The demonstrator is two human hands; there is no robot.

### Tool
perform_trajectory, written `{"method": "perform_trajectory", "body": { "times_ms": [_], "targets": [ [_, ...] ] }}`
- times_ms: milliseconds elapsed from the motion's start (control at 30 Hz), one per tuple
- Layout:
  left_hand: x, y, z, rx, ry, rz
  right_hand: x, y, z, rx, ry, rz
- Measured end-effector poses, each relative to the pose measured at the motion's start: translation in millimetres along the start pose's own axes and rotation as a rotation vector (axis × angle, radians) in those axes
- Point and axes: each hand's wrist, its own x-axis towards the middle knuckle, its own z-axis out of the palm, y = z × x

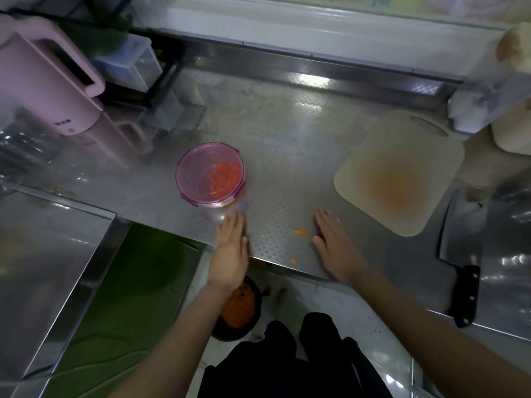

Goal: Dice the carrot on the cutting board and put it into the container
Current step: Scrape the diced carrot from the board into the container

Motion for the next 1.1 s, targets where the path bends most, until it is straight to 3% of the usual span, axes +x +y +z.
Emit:
{"method": "perform_trajectory", "body": {
  "times_ms": [100,267,433,600,867,967,1100],
  "targets": [
    [3.1,-12.6,-2.6,0.086,-0.074,-0.113,-4.6,-27.2,26.0,-0.014,0.012,-0.010],
    [-11.4,0.8,4.6,0.032,-0.129,-0.021,-7.3,-50.6,35.6,-0.020,-0.060,-0.201],
    [-25.5,-12.7,-0.8,0.044,-0.024,0.014,43.8,-64.3,12.9,-0.063,-0.030,-0.198],
    [-31.6,-37.6,-11.7,0.160,0.025,-0.116,83.2,-80.8,25.0,-0.171,-0.202,-0.257],
    [-34.4,-27.9,-6.9,0.110,0.026,-0.120,8.6,-46.6,14.6,-0.239,-0.326,-0.451],
    [-40.3,-9.4,3.6,0.026,0.006,-0.005,-11.6,-35.2,3.3,-0.166,-0.367,-0.394],
    [-30.7,21.2,19.5,-0.134,-0.086,0.213,-19.4,-3.7,-11.7,-0.043,0.019,-0.019]
  ]
}}
